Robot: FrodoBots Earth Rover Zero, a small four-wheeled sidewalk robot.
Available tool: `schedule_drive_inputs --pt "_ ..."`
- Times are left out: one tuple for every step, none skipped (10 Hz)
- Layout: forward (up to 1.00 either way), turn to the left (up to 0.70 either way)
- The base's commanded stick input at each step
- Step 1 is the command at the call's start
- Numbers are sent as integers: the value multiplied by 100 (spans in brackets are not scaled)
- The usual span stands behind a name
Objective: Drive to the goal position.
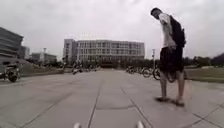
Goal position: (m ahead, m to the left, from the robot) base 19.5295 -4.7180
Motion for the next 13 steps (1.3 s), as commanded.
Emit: schedule_drive_inputs --pt "85 0" --pt "85 2" --pt "85 28" --pt "85 30" --pt "85 11" --pt "85 0" --pt "85 0" --pt "85 0" --pt "85 0" --pt "85 0" --pt "85 0" --pt "85 0" --pt "85 0"
